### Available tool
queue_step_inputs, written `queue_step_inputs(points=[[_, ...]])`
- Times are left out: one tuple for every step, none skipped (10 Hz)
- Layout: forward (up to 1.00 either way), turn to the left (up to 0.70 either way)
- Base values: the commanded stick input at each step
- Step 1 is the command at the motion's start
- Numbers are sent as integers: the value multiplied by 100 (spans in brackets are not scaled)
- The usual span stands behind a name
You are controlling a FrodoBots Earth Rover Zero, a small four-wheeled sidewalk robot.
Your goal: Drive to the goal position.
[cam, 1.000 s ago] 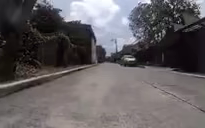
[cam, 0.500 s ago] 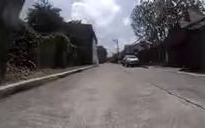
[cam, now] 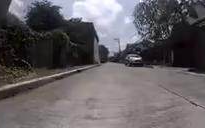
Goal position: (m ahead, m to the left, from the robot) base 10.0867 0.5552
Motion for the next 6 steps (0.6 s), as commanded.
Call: queue_step_inputs(points=[[100, 0], [100, 0], [100, 0], [100, 0], [100, 0], [100, 0]])
